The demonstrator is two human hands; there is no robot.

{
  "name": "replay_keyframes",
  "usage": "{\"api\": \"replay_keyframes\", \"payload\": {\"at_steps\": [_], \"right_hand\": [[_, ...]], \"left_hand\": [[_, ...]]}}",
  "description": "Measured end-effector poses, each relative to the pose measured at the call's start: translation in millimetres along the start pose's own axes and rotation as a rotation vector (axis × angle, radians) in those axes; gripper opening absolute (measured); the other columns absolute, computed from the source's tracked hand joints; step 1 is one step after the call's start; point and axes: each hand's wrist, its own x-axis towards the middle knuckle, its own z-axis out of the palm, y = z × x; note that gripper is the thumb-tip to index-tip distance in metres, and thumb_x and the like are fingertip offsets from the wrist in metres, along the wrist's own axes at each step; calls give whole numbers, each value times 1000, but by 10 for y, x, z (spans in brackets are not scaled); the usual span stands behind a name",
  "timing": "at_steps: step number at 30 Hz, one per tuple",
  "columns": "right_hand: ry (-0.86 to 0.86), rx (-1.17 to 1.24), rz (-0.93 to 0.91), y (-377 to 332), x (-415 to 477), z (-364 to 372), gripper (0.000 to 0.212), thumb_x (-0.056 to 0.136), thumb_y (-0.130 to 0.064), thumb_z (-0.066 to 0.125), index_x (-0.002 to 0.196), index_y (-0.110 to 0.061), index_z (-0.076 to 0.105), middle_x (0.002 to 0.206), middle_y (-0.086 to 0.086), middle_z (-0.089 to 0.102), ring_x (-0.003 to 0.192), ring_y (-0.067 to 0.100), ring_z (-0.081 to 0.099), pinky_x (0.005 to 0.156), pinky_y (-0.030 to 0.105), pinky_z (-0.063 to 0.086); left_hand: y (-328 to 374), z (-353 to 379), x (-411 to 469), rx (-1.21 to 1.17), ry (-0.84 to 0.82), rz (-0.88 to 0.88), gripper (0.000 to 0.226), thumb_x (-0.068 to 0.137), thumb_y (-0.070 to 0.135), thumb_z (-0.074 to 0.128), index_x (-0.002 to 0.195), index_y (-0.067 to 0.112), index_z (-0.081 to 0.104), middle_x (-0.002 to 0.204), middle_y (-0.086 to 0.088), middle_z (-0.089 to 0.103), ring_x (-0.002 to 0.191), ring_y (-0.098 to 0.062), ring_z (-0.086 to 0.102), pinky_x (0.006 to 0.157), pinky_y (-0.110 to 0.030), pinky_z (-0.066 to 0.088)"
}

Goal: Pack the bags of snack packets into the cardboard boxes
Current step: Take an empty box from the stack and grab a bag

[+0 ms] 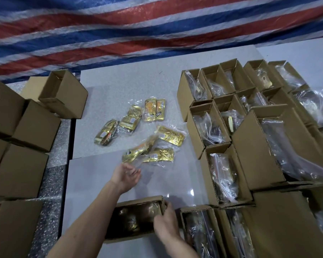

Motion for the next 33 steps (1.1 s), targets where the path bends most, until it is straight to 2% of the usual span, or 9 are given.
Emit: {"api": "replay_keyframes", "payload": {"at_steps": [4, 6, 11, 14, 18, 23, 27, 30, 33], "right_hand": [[-2, 9, 8, 6, -11, 6, 47, 91, -5, 51, 135, -20, 45, 117, -5, 58, 109, 15, 53, 96, 20, 36], [-10, -3, 8, -11, -30, -2, 47, 90, -3, 48, 134, -18, 45, 119, -4, 58, 109, 16, 53, 95, 18, 36], [-10, -30, 35, -60, -81, -34, 49, 91, -4, 46, 139, -13, 44, 135, 10, 59, 123, 25, 55, 104, 26, 40], [-38, -63, 54, -90, -106, -53, 59, 92, -6, 45, 149, -10, 33, 147, 12, 48, 134, 28, 46, 109, 28, 36], [-55, -74, 73, -93, -187, -70, 47, 89, -13, 55, 135, -12, 43, 133, 14, 57, 119, 33, 56, 92, 35, 47], [-57, -86, 88, 11, -280, -86, 67, 83, -13, 66, 144, -7, 38, 138, 15, 54, 123, 31, 53, 103, 34, 45], [-87, -59, 86, 66, -352, -85, 78, 72, -17, 66, 144, -9, 38, 136, 13, 55, 122, 29, 53, 105, 34, 44], [-76, -34, 85, 146, -315, -85, 87, 61, -21, 66, 143, -10, 41, 132, 13, 58, 119, 29, 56, 104, 39, 47], [-81, -1, 98, 244, -220, -44, 74, 77, -13, 62, 146, -12, 36, 140, 15, 53, 126, 33, 54, 106, 49, 46]], "left_hand": [[18, -223, -139, 277, 101, 152, 36, 91, 16, 47, 56, 15, 38, 49, -3, 31, 69, -29, 61, 63, -29, 46], [42, -325, -199, 369, 137, 211, 48, 98, 21, 44, 51, 12, 39, 45, -4, 39, 69, -28, 63, 60, -29, 44], [135, -478, -422, 702, 214, 278, 44, 102, 34, 46, 76, 9, 72, 78, -4, 76, 72, -18, 61, 64, -27, 51], [221, -503, -556, 828, 272, 368, 33, 101, 24, 45, 87, 5, 68, 92, -11, 76, 75, -22, 57, 66, -30, 52], [328, -458, -777, 1021, 310, 539, 28, 103, 14, 45, 88, -5, 60, 93, -25, 63, 80, -31, 58, 76, -45, 55], [470, -461, -1126, 1113, 268, 716, 31, 103, 12, 49, 82, -6, 63, 86, -25, 63, 78, -32, 63, 82, -50, 58], [520, -424, -1420, 1175, 188, 808, 25, 102, 13, 51, 101, -5, 69, 100, -21, 69, 86, -29, 67, 83, -43, 56], [487, -381, -1654, 1333, 139, 935, 23, 102, 18, 52, 95, 5, 70, 96, -10, 72, 85, -22, 69, 74, -31, 52], [475, -391, -1855, 1478, 52, 982, 22, 102, 21, 53, 89, 16, 70, 91, -1, 73, 87, -19, 68, 81, -34, 52]]}}
